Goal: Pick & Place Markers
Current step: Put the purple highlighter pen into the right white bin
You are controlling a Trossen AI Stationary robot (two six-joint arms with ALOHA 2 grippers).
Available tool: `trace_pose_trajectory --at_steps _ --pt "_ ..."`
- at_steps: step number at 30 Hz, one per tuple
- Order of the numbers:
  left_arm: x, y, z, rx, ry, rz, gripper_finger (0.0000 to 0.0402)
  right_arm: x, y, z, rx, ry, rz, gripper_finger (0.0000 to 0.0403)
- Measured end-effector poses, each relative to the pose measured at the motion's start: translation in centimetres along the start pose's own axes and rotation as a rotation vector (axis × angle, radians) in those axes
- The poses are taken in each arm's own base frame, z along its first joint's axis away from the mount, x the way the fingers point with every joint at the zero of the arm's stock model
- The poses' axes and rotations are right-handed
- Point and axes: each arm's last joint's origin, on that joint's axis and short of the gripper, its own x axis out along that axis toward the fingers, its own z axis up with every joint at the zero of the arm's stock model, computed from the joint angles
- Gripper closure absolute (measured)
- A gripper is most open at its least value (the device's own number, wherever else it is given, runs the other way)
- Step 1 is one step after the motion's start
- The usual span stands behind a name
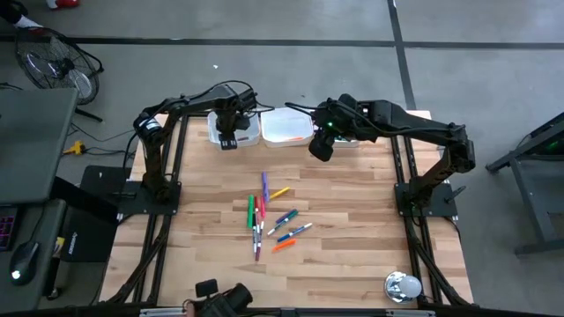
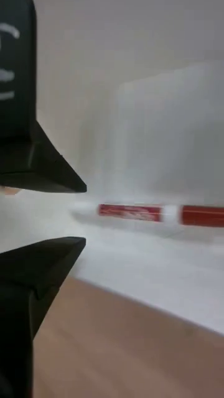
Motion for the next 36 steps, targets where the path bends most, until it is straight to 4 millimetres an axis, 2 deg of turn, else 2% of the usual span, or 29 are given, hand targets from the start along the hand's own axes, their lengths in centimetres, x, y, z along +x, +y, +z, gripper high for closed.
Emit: trace_pose_trajectory --at_steps 9,14,20,25,29,32,36 --pt "-0.7 -1.5 -1.2 -0.182 0.099 -0.115 0.0276 0.0 0.0 -0.1 -0.010 0.005 -0.001 0.0221" --pt "-3.2 -3.0 -1.8 -0.262 0.004 -0.172 0.0276 0.0 0.0 -0.1 -0.010 0.012 0.001 0.0221" --pt "-6.3 -4.3 -2.9 -0.294 -0.110 0.024 0.0276 0.0 0.0 -0.2 -0.020 0.022 -0.001 0.0221" --pt "-8.5 -5.3 -4.5 -0.411 -0.195 0.005 0.0276 0.0 0.0 -0.3 -0.023 0.038 0.018 0.0221" --pt "-11.1 -7.2 -6.1 -0.482 -0.313 -0.014 0.0276 0.0 -0.1 -0.6 -0.026 0.068 0.015 0.0221" --pt "-12.4 -8.9 -7.1 -0.515 -0.374 -0.021 0.0276 0.0 -0.1 -0.9 -0.040 0.097 0.005 0.0221" --pt "-13.5 -11.7 -7.4 -0.560 -0.429 -0.044 0.0276 0.1 -0.2 -1.5 -0.058 0.143 -0.024 0.0221"
